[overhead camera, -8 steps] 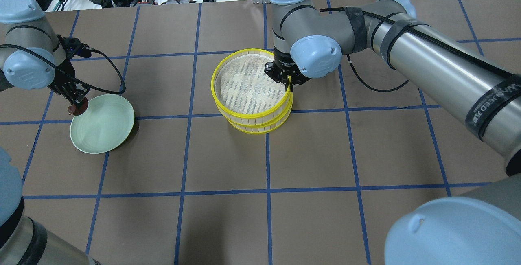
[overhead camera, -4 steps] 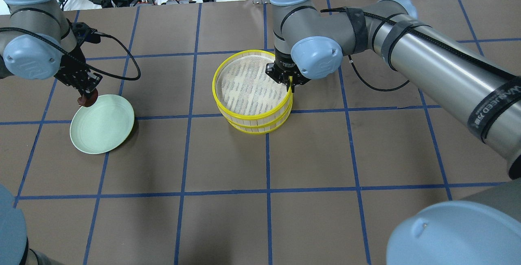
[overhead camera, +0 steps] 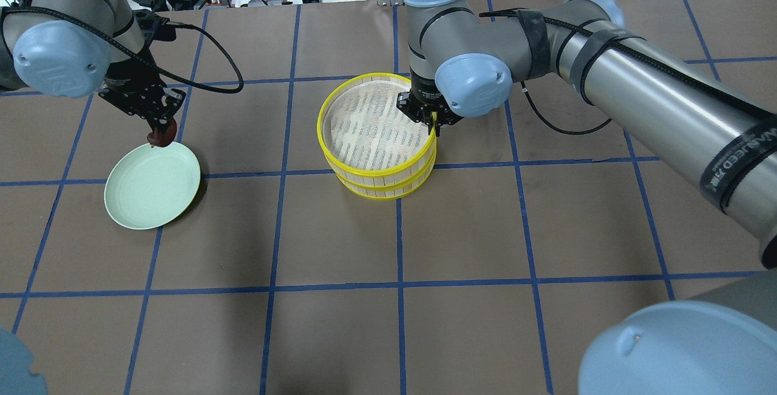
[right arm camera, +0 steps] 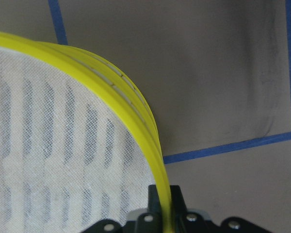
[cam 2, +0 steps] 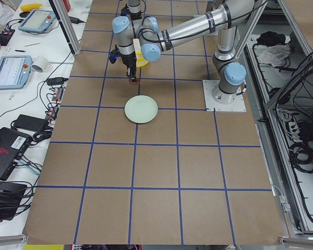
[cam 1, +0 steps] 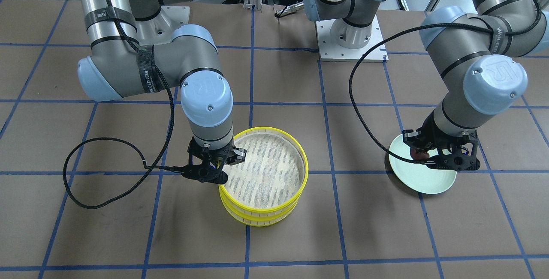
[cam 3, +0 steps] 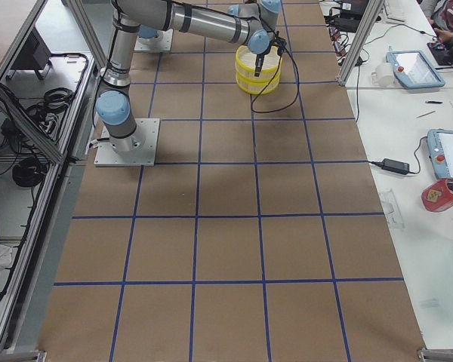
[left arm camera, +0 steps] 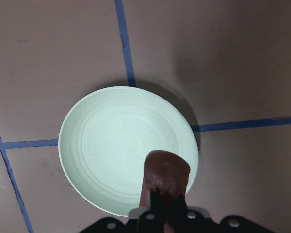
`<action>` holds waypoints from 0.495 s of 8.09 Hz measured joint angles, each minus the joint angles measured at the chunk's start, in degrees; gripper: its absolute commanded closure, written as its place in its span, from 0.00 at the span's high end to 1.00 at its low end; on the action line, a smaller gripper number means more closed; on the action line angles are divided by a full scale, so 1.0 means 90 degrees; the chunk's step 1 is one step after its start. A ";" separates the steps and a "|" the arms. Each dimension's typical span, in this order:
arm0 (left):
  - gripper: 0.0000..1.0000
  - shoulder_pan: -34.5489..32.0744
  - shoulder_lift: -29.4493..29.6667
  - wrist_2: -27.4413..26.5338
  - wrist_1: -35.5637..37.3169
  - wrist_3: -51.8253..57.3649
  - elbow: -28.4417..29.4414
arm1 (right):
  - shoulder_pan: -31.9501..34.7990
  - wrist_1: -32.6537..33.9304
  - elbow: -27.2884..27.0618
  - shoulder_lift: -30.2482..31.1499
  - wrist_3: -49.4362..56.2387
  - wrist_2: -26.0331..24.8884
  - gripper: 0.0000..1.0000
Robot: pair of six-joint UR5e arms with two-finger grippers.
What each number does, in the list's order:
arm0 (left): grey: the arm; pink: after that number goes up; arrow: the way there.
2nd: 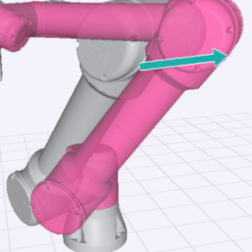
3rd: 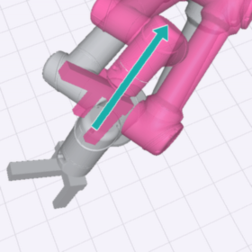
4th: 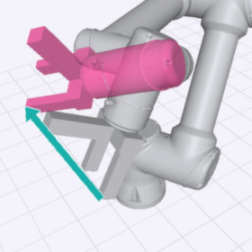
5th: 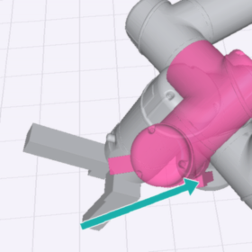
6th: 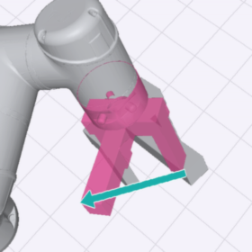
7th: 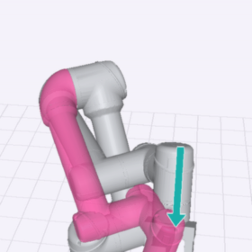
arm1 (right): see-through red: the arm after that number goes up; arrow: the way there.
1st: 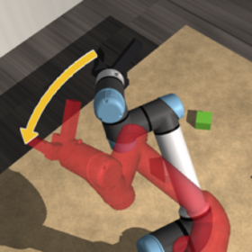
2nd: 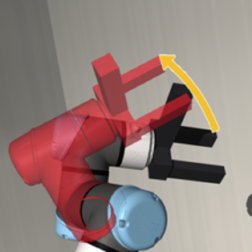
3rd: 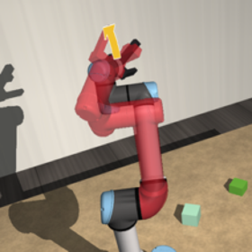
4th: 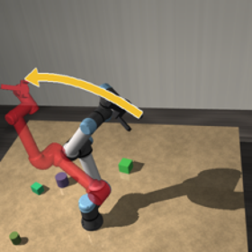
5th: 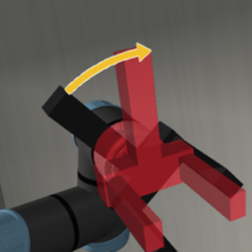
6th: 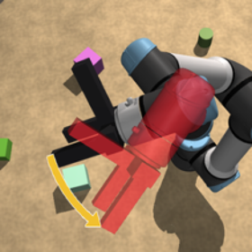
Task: Place buns in different layers of steamer
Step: 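Grasp the brown bun on the plate with the left gripper and lift it, then hold the brown bun above the plate while the right gripper releases the steamer rim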
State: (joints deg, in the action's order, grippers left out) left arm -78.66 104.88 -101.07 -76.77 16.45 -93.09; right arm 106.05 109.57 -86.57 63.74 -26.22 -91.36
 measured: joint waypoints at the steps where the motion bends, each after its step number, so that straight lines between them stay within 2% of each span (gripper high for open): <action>1: 0.00 -0.0154 -0.0084 0.0100 -0.0166 -0.0268 0.0048 | -0.0025 0.0002 -0.0001 0.0041 0.0020 -0.0003 0.15; 4: 0.00 -0.0655 -0.0352 0.0394 -0.0561 -0.1101 0.0077 | -0.0052 0.0000 -0.0016 0.0084 0.0047 0.0000 0.15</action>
State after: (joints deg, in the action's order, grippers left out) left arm -84.55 101.72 -97.52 -81.82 6.55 -92.40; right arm 105.59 109.57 -86.71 64.50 -25.79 -91.36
